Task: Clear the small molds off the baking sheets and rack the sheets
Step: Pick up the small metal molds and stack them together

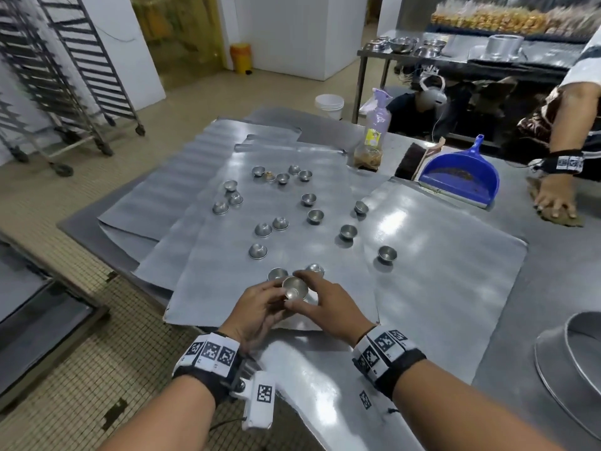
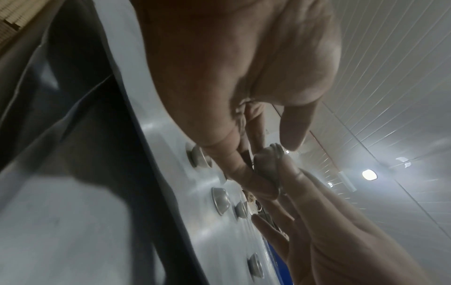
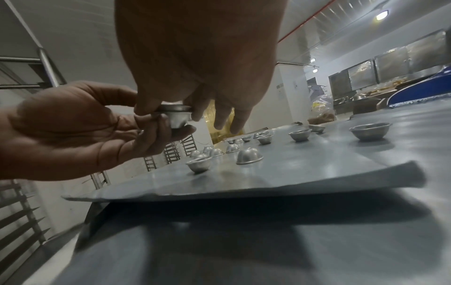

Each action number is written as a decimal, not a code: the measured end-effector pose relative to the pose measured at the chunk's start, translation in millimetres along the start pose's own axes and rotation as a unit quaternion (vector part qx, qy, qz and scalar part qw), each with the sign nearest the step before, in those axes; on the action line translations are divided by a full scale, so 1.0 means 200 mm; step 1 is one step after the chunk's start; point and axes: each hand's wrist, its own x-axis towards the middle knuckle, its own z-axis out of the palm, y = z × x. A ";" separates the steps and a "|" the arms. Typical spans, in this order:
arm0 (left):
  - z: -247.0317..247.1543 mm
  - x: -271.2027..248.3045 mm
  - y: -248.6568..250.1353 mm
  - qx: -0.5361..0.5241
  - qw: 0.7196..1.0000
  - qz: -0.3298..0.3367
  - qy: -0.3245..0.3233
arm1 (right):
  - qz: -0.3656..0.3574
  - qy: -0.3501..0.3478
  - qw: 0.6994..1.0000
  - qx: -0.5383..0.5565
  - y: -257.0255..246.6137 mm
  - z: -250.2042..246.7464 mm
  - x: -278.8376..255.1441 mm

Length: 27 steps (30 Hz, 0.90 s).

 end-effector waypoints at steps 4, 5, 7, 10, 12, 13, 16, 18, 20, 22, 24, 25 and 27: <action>-0.16 0.08 0.14 0.005 1.000 -0.003 -0.014 | 0.024 0.020 0.999 -0.012 -0.09 0.07 0.14; -0.21 0.10 0.18 0.002 1.000 -0.004 -0.014 | 0.037 0.039 0.998 -0.015 -0.09 0.09 0.18; -0.30 0.13 0.26 0.005 1.000 -0.001 0.002 | 0.061 0.067 0.995 -0.045 -0.10 0.11 0.28; -0.42 0.18 0.34 0.020 0.999 0.009 0.031 | 0.090 0.021 0.986 -0.138 -0.11 0.18 0.40; -0.49 0.20 0.37 0.030 0.999 0.005 0.035 | 0.106 -0.026 0.976 -0.191 -0.12 0.23 0.46; -0.52 0.21 0.38 0.036 0.999 0.000 0.033 | 0.113 -0.041 0.970 -0.211 -0.13 0.26 0.48; -0.57 0.23 0.40 0.037 0.999 -0.011 0.018 | 0.136 -0.056 0.959 -0.241 -0.13 0.30 0.50; -0.60 0.24 0.41 0.032 0.999 -0.016 0.010 | 0.152 -0.043 0.959 -0.235 -0.13 0.32 0.50; -0.61 0.25 0.41 0.029 0.999 -0.024 0.000 | 0.157 -0.015 0.965 -0.210 -0.14 0.31 0.49; -0.61 0.27 0.40 0.027 0.999 -0.030 -0.008 | 0.143 0.039 0.976 -0.160 -0.17 0.29 0.49; -0.61 0.28 0.39 0.030 0.999 -0.031 -0.009 | 0.112 0.100 0.984 -0.092 -0.21 0.27 0.50; -0.61 0.29 0.39 0.030 0.999 -0.030 -0.010 | 0.091 0.114 0.987 -0.067 -0.24 0.26 0.50; -0.59 0.29 0.39 0.029 0.999 -0.025 -0.016 | 0.056 0.110 0.992 -0.035 -0.29 0.26 0.51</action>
